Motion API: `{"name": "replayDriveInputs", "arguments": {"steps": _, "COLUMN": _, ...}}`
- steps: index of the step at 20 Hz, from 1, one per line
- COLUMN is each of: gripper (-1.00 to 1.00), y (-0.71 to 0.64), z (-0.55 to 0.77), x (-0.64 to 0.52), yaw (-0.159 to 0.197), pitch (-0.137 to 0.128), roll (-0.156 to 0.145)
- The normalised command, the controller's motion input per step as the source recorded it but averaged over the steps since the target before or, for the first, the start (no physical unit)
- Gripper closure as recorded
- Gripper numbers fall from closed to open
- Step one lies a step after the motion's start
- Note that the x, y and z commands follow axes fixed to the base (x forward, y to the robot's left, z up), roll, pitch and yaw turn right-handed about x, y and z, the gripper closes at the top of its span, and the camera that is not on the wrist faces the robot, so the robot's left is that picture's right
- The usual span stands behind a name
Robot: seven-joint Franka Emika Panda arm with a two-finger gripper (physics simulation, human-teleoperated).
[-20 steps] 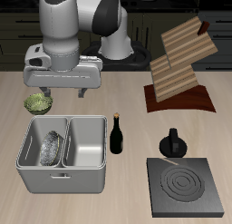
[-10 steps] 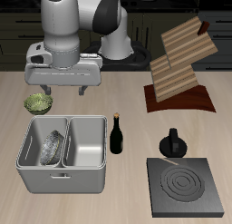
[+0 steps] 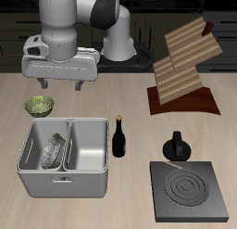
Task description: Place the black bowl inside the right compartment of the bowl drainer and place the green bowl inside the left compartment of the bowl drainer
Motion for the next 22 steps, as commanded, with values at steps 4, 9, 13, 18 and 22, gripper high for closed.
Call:
{"name": "replayDriveInputs", "arguments": {"steps": 4, "gripper": -1.00, "y": -0.14, "z": -0.14, "x": -0.47, "yaw": -0.014, "pitch": -0.044, "roll": 0.000}}
{"name": "replayDriveInputs", "arguments": {"steps": 9, "gripper": -1.00, "y": 0.02, "z": -0.08, "x": -0.37, "yaw": 0.001, "pitch": -0.038, "roll": -0.007}}
{"name": "replayDriveInputs", "arguments": {"steps": 13, "gripper": -1.00, "y": 0.01, "z": 0.01, "x": -0.39, "yaw": -0.030, "pitch": -0.026, "roll": 0.006}}
{"name": "replayDriveInputs", "arguments": {"steps": 18, "gripper": -1.00, "y": -0.06, "z": -0.05, "x": -0.43, "yaw": -0.011, "pitch": -0.020, "roll": 0.063}}
{"name": "replayDriveInputs", "arguments": {"steps": 22, "gripper": -1.00, "y": -0.17, "z": -0.14, "x": -0.28, "yaw": -0.006, "pitch": 0.011, "roll": 0.012}}
